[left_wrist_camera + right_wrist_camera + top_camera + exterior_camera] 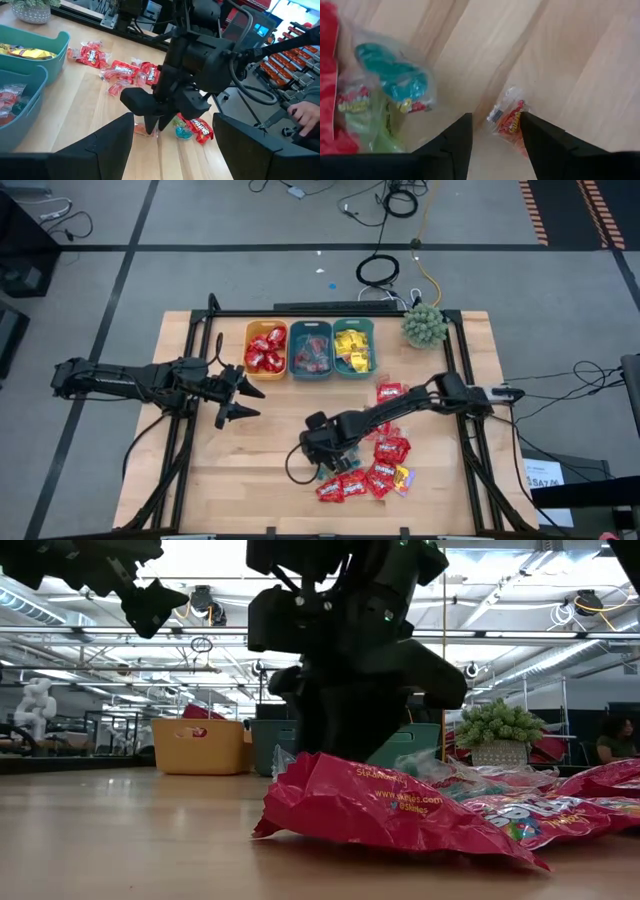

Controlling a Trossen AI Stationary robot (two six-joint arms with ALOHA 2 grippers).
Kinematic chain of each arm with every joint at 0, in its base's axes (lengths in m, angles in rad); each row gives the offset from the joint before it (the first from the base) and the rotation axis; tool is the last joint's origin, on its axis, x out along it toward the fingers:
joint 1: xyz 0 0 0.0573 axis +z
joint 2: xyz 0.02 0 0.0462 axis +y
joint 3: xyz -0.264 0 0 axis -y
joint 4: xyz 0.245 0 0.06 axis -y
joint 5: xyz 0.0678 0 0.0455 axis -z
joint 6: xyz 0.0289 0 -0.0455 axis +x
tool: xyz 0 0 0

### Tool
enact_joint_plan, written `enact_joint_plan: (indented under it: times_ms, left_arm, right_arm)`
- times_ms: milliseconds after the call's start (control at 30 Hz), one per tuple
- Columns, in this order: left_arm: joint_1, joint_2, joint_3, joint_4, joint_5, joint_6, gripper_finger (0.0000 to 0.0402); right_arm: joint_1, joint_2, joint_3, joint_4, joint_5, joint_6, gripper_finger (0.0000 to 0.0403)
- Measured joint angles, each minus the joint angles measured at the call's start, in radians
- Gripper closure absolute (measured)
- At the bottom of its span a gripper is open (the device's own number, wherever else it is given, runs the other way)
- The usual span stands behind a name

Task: Sort candy
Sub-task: Put the transparent orange gummy into the blue bin

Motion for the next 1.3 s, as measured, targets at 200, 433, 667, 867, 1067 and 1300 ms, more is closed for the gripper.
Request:
enact_joint_plan:
  times_ms: [200,433,667,867,1067,1300]
  left_arm:
    - [0.0,0.0,0.0,0.0,0.0,0.0,0.012]
    - [0.0,0.0,0.0,0.001,0.0,0.0,0.012]
    - [0.0,0.0,0.0,0.004,0.0,0.0,0.012]
    - [0.0,0.0,0.0,0.007,0.0,0.006,0.012]
    - [0.0,0.0,0.0,0.007,-0.002,0.012,0.012]
    - [0.0,0.0,0.0,0.025,-0.074,0.052,0.012]
  right_arm:
    - [0.004,-0.033,-0.004,-0.055,0.003,0.043,0.0318]
    - [-0.006,-0.247,-0.006,-0.096,0.029,0.166,0.039]
    - [-0.082,-0.461,-0.006,0.089,0.289,0.245,0.04]
    - [-0.237,-0.498,-0.005,0.246,0.317,0.323,0.0402]
    - [-0.394,-0.43,-0.005,0.224,0.315,0.456,0.0402]
    - [-0.487,-0.343,-0.006,0.215,0.3,0.591,0.0371]
